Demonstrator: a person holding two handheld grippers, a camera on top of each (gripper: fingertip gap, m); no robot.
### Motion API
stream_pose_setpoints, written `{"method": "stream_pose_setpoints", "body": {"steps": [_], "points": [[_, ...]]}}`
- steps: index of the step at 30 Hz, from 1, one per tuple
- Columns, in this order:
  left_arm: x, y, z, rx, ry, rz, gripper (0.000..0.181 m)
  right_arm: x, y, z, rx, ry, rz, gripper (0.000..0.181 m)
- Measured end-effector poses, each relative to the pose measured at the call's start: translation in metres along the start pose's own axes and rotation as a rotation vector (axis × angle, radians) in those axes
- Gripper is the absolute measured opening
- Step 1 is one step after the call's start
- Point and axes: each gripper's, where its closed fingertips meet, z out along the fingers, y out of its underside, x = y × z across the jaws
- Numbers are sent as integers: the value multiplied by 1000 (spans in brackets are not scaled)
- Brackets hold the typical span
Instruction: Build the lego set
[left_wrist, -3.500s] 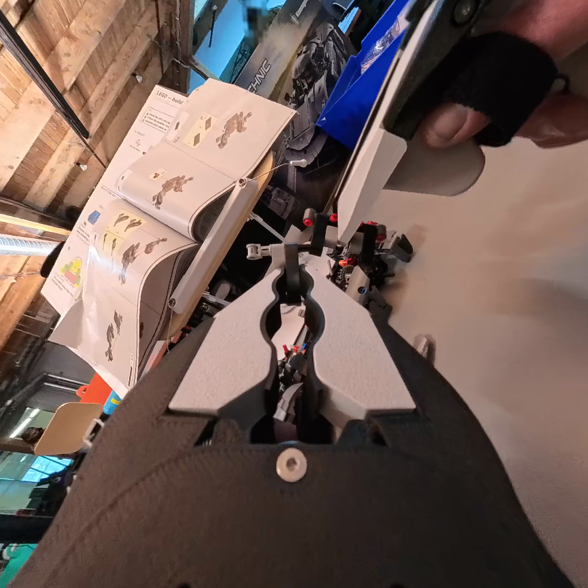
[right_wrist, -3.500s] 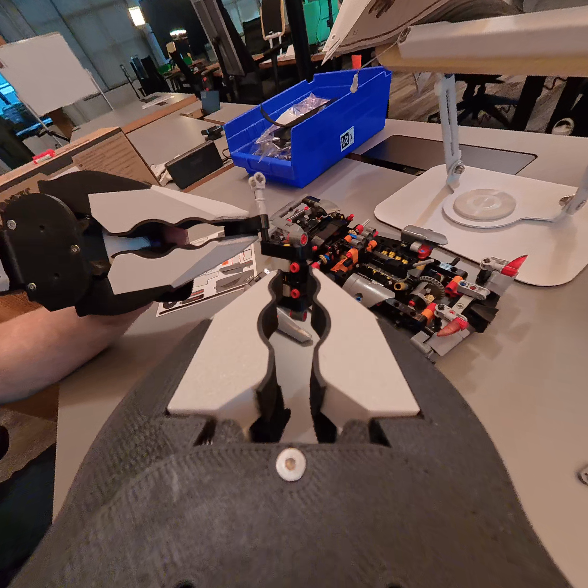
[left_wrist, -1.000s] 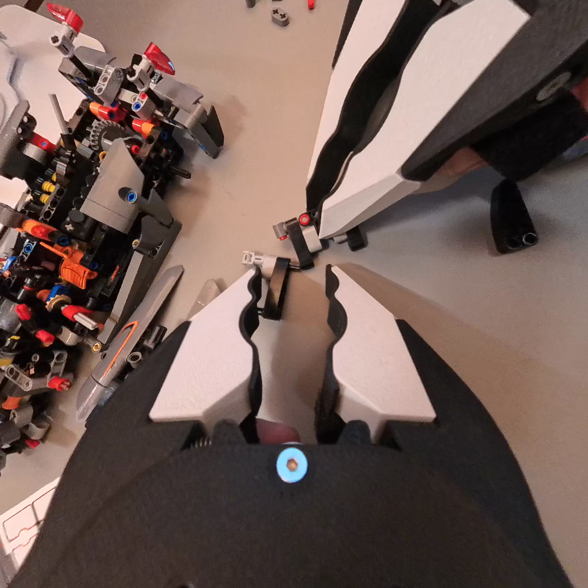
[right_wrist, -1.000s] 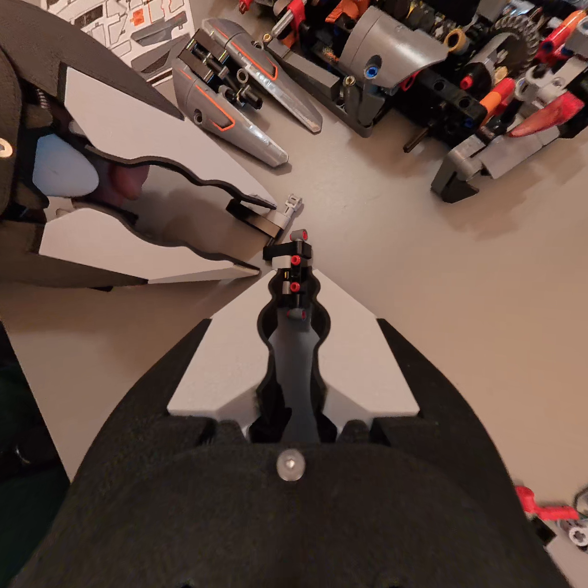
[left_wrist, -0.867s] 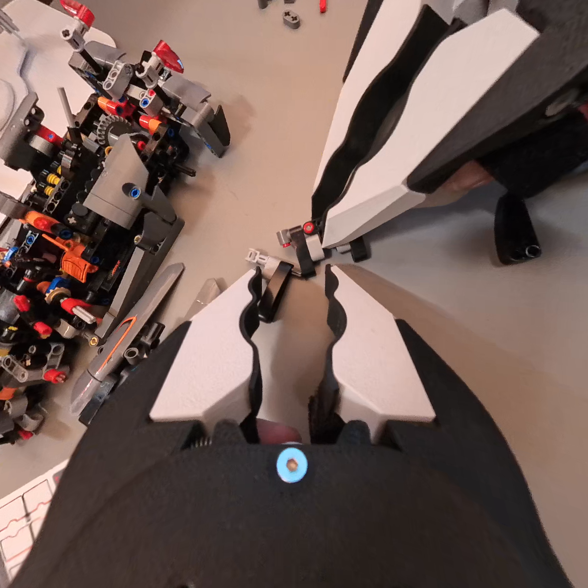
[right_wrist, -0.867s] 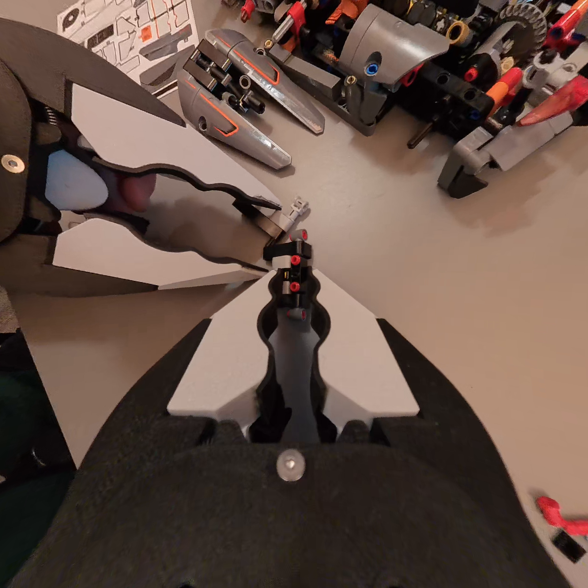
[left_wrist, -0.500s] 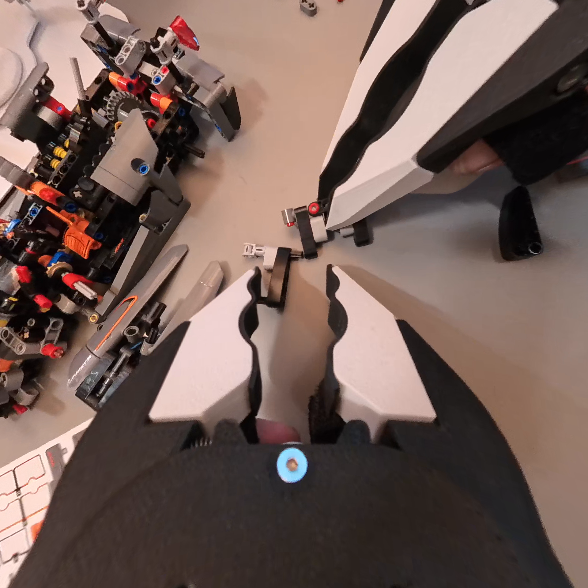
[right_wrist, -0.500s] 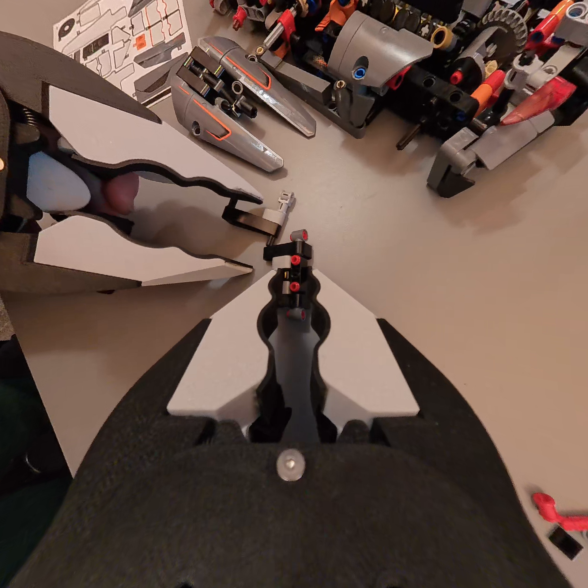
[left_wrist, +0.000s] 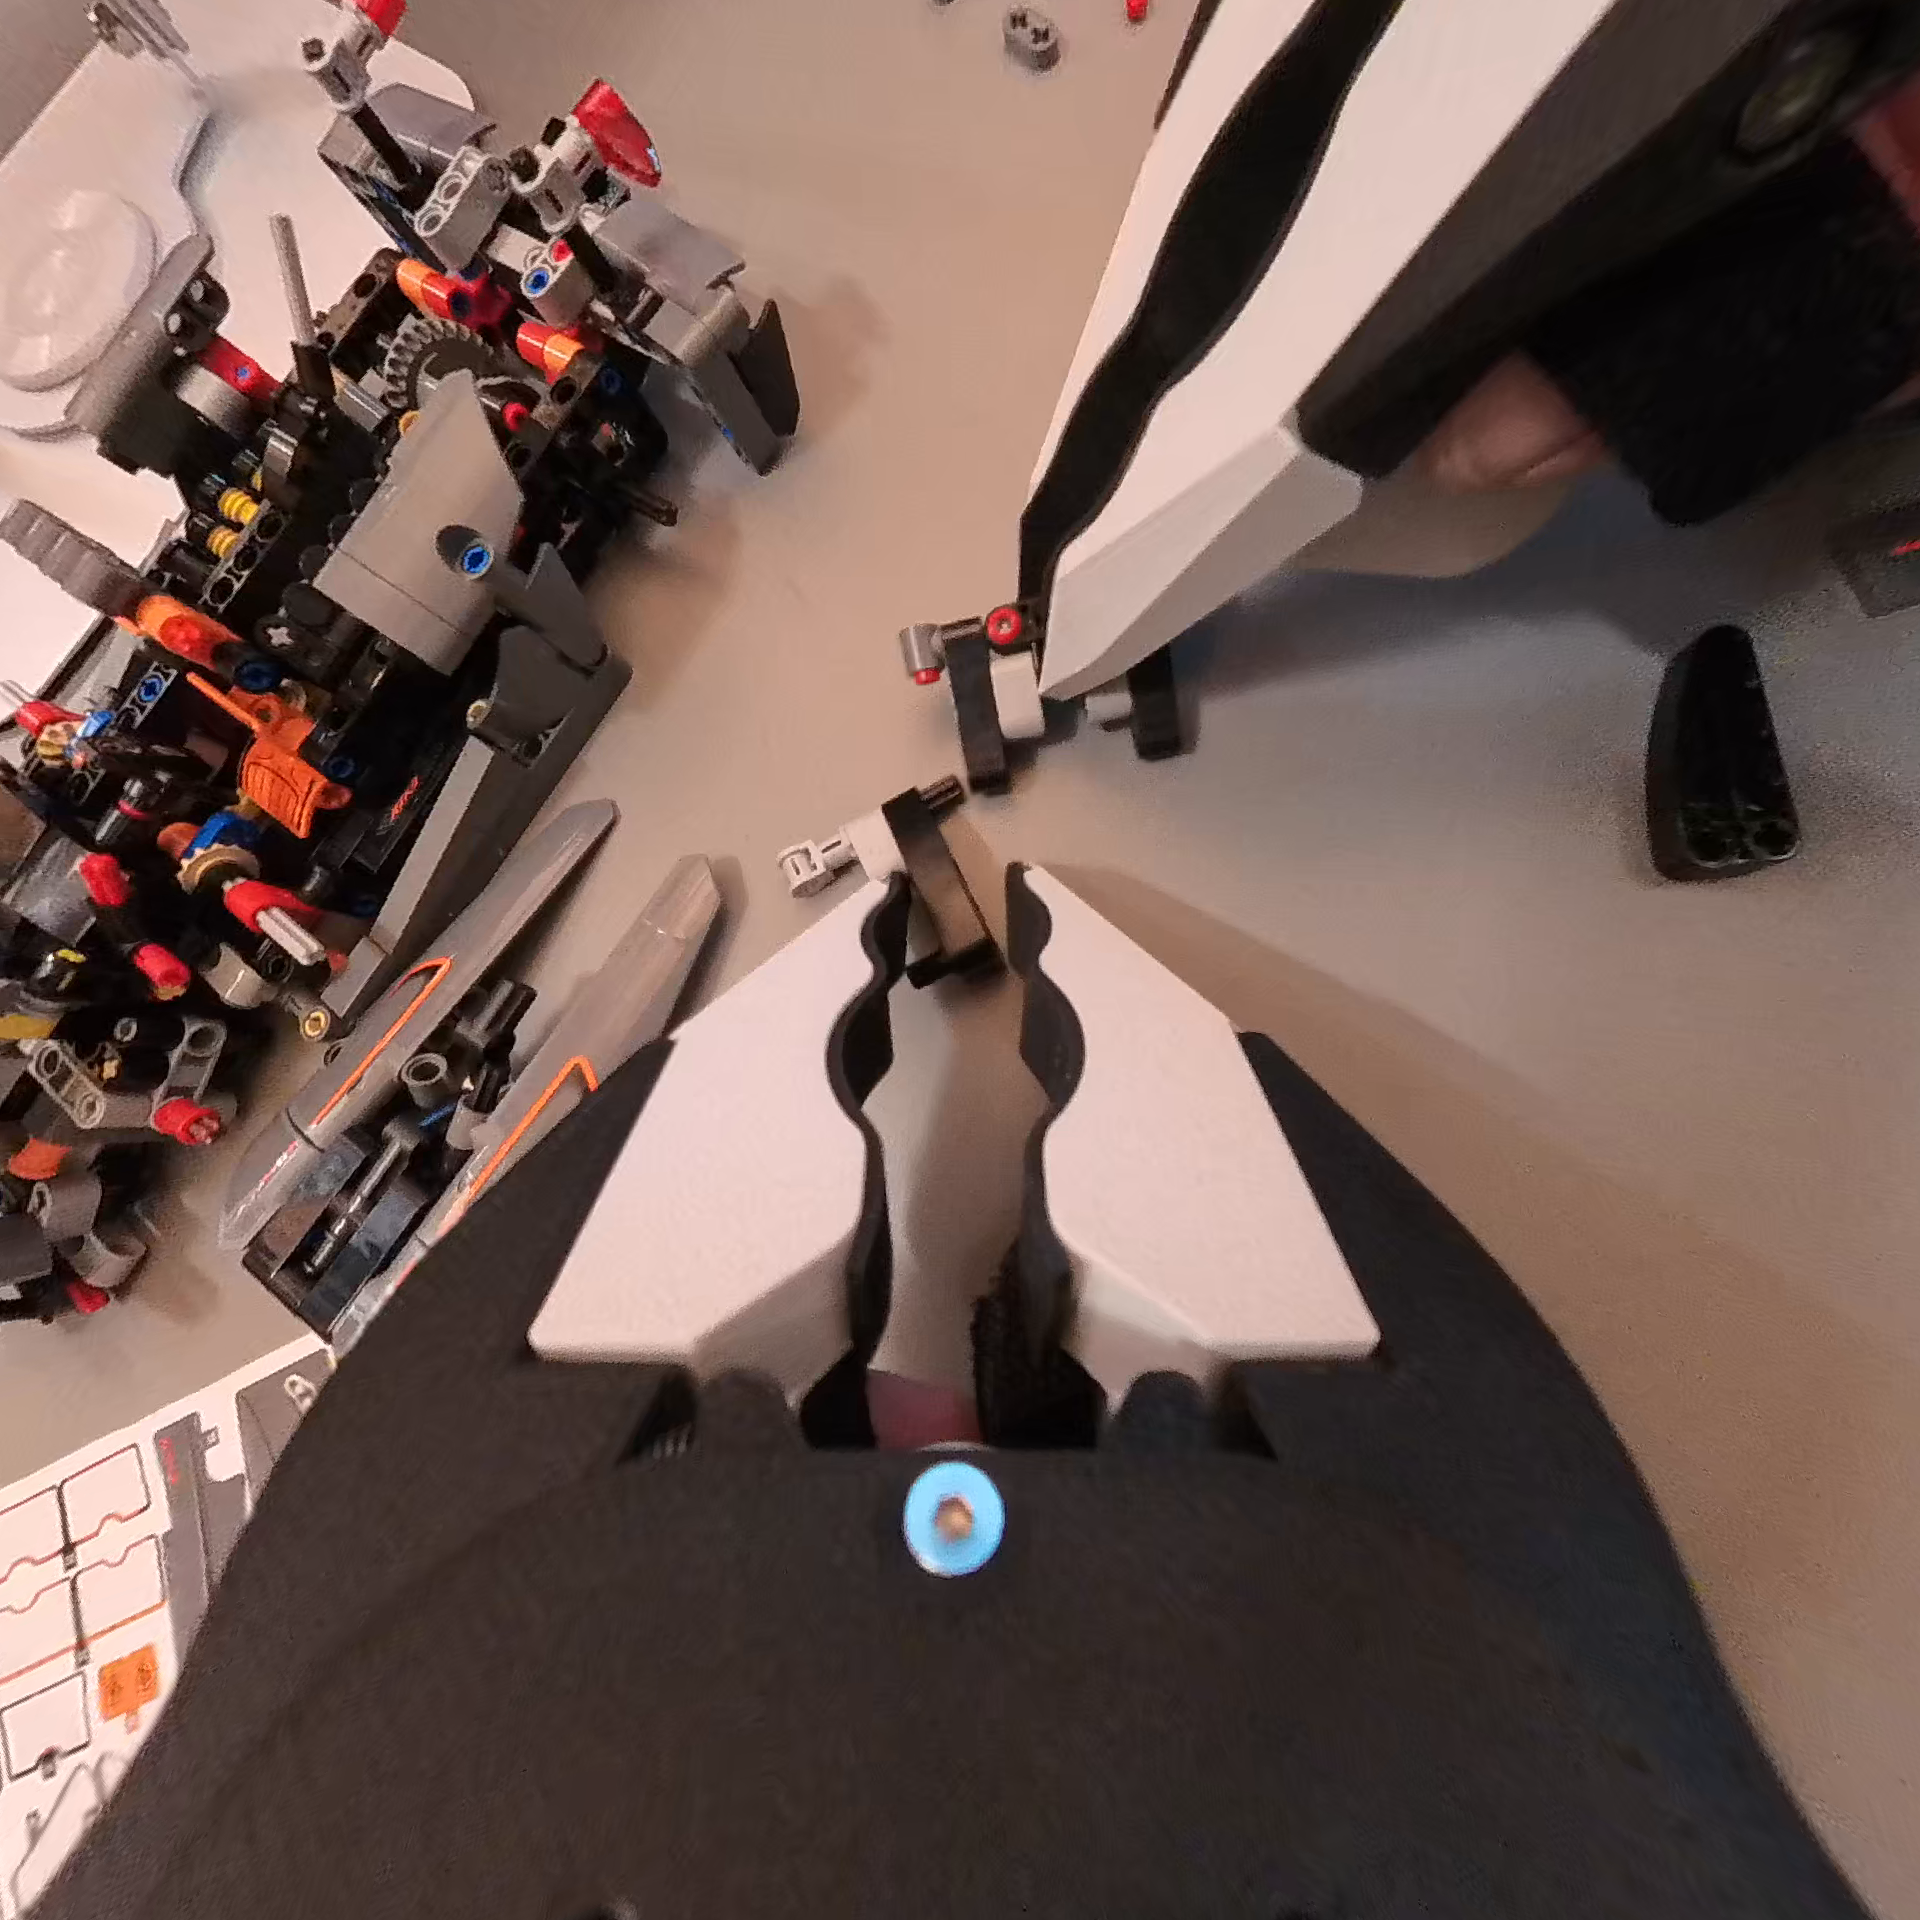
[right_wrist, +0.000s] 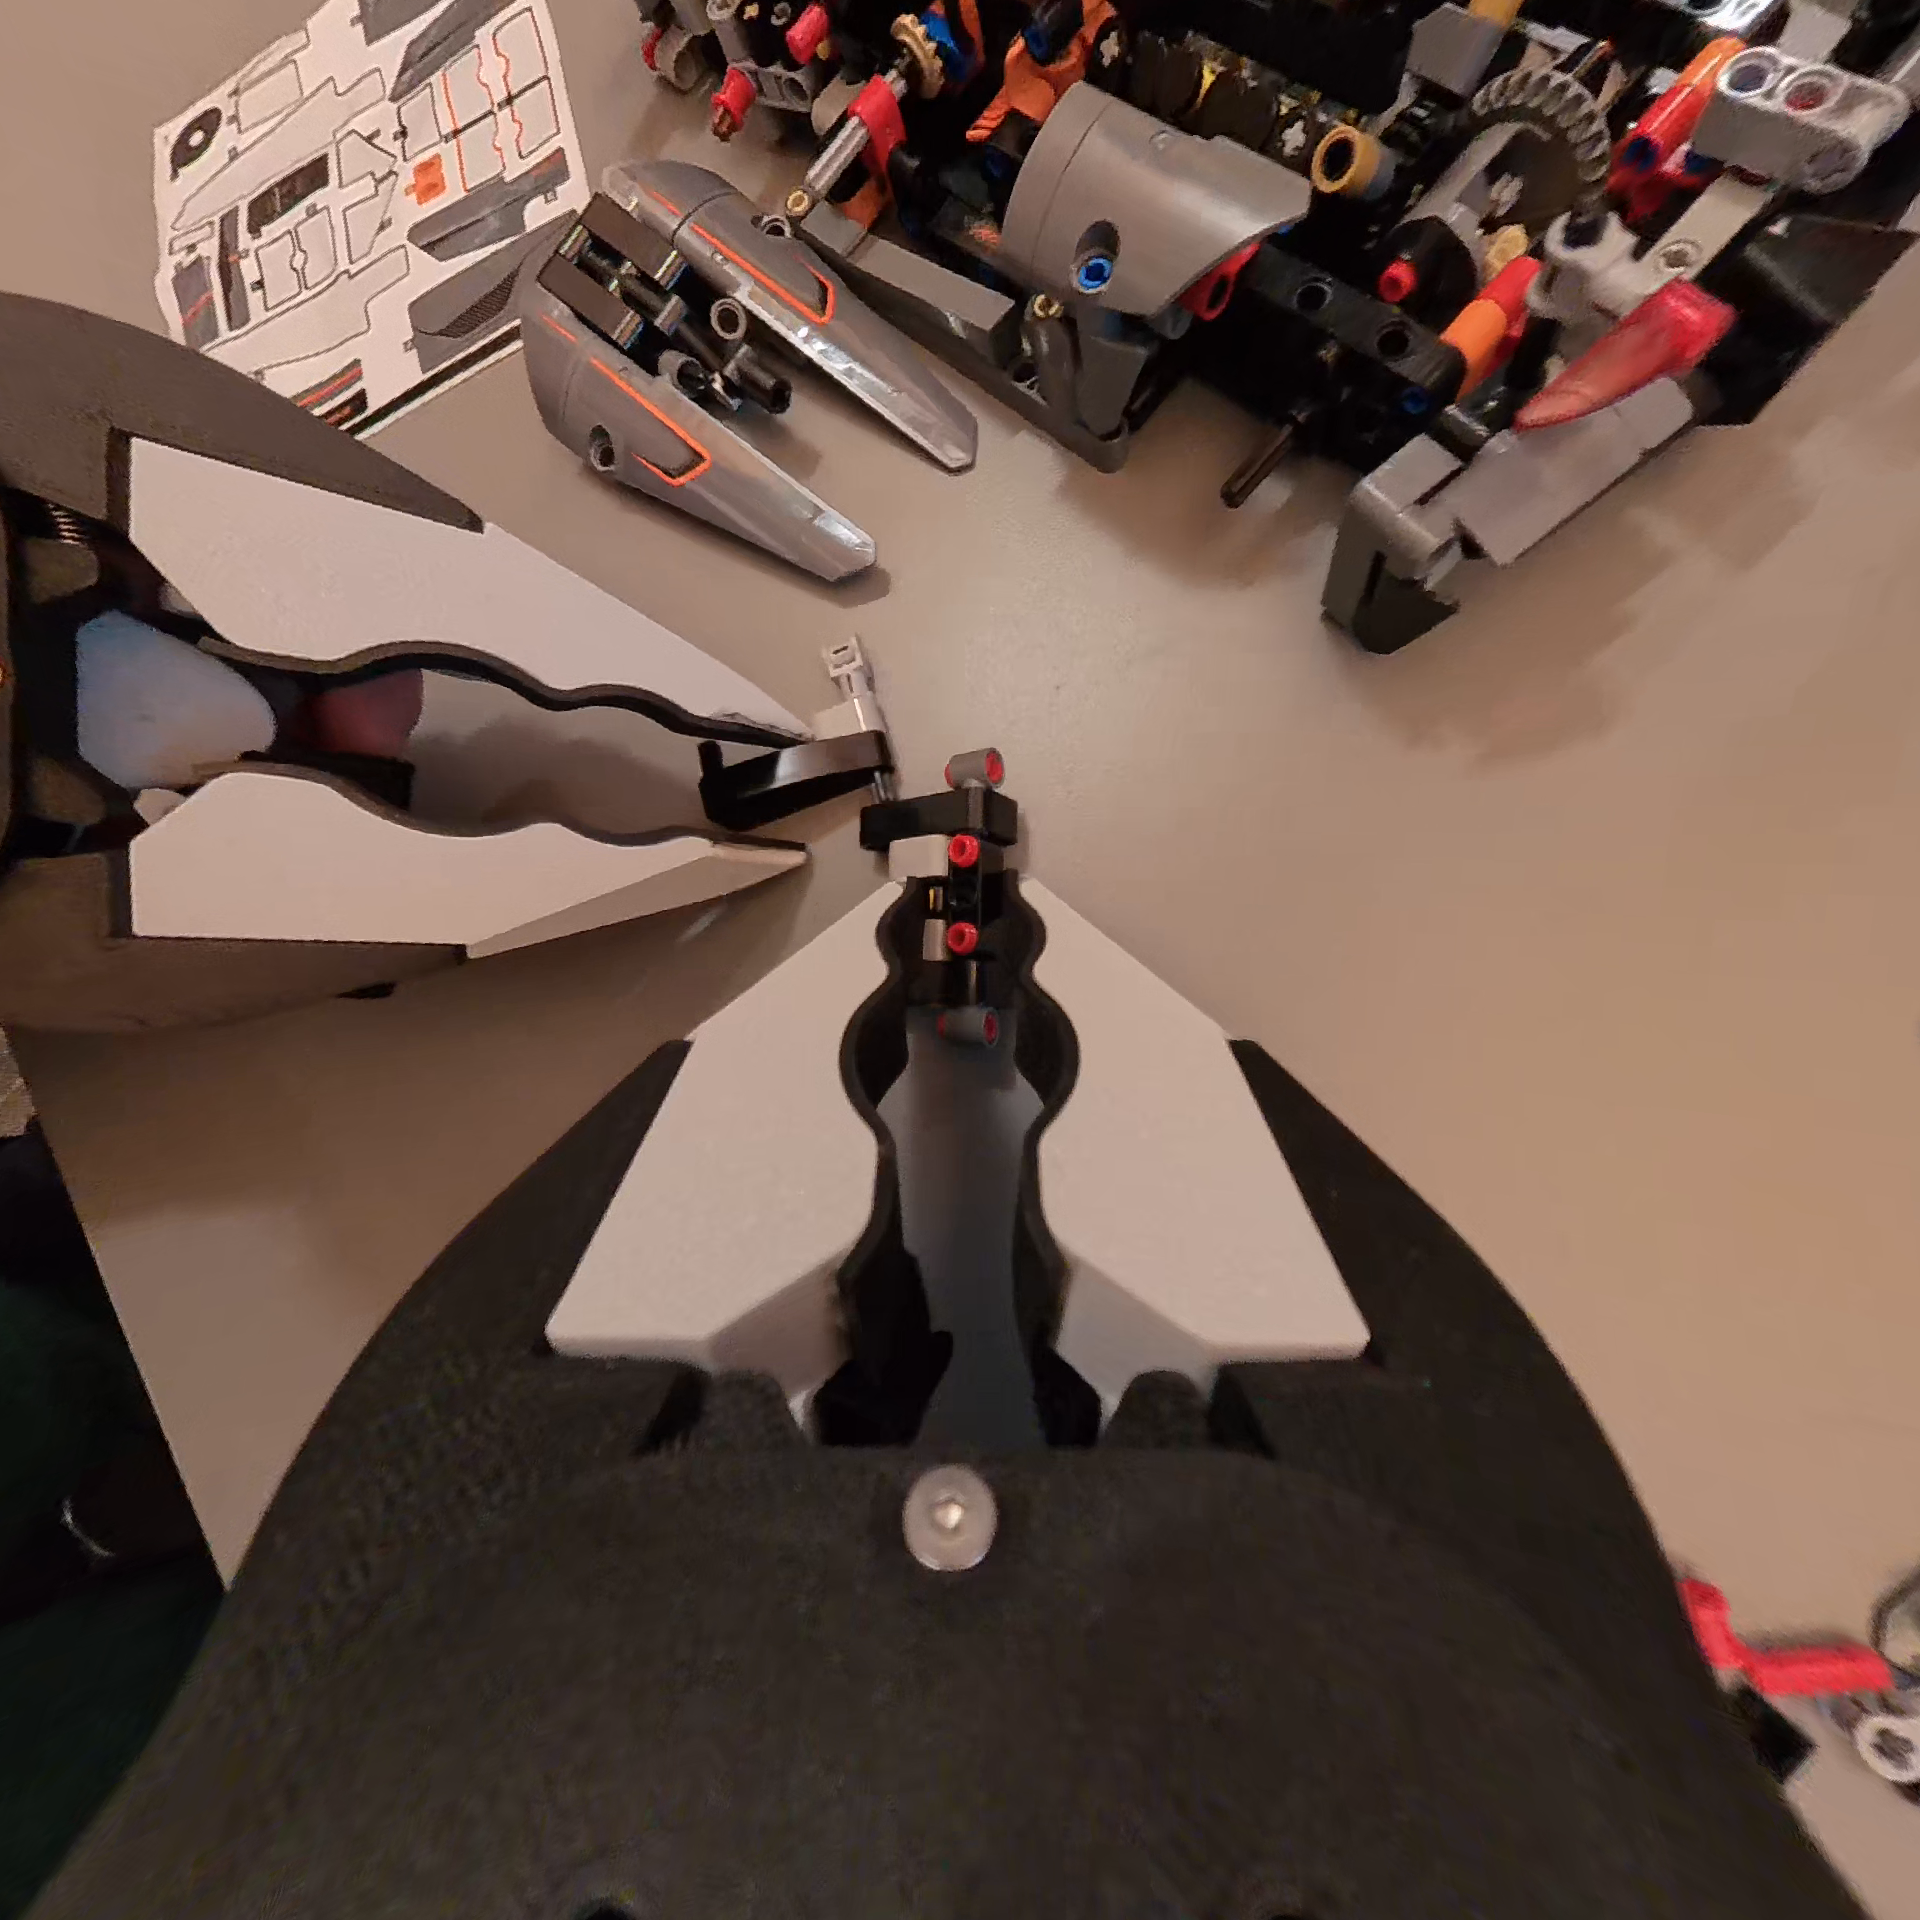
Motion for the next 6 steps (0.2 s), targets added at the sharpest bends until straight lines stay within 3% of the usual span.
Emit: {"method": "stream_pose_setpoints", "body": {"steps": [6], "points": [[-4,2,0,-10,16,14,8,1,0,2,-26,-44,-27,12]]}}
